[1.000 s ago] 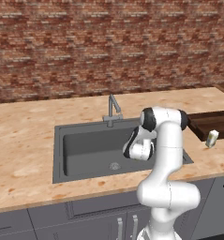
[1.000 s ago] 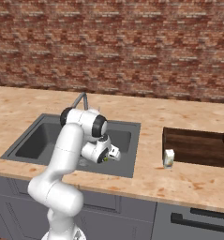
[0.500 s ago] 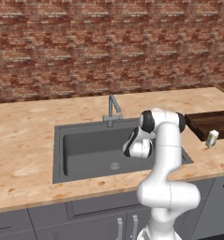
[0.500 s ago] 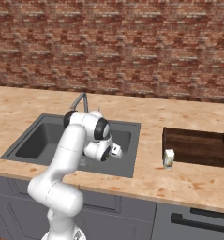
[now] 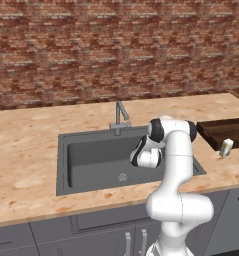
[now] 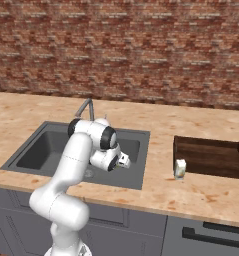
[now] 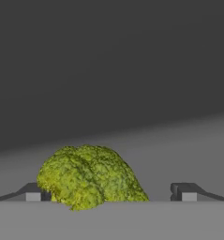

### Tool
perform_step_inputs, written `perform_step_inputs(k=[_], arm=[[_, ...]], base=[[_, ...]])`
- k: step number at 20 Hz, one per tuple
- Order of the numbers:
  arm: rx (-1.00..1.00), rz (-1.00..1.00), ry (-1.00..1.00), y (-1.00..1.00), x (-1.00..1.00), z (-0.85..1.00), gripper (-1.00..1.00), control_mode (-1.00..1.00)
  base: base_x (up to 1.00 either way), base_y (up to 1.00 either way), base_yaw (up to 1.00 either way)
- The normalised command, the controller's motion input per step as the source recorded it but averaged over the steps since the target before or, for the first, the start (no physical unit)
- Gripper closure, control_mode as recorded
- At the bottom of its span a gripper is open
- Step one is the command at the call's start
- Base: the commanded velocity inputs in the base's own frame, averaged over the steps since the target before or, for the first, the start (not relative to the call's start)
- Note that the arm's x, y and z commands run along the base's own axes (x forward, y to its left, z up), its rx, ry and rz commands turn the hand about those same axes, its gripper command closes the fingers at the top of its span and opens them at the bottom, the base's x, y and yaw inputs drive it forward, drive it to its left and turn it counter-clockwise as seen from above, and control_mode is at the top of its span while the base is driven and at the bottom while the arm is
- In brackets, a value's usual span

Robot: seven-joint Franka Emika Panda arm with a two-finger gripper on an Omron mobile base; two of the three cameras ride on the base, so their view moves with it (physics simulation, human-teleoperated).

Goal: Pick up all produce items and place them in the sink. Turn on the sink faucet to wash them. Then turn the sink off and put them in the tray.

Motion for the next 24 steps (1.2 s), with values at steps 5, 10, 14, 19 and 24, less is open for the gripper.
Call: perform_step_inputs(k=[5,10,14,19,24], arm=[[0.0,0.0,0.02,0.09,0.03,-0.28,1.0,-1.0],[0.0,0.0,0.02,0.13,0.12,-0.2,1.0,-1.0],[0.0,0.0,0.0,0.01,0.04,0.0,1.0,-1.0],[0.0,0.0,0.0,0.0,0.03,0.0,1.0,-1.0],[0.0,-0.02,-0.02,-0.01,-0.18,0.21,1.0,-1.0]], base=[[0.0,0.0,0.0],[0.0,0.0,0.0],[0.0,0.0,0.0],[0.0,0.0,0.0],[0.0,0.0,0.0]])
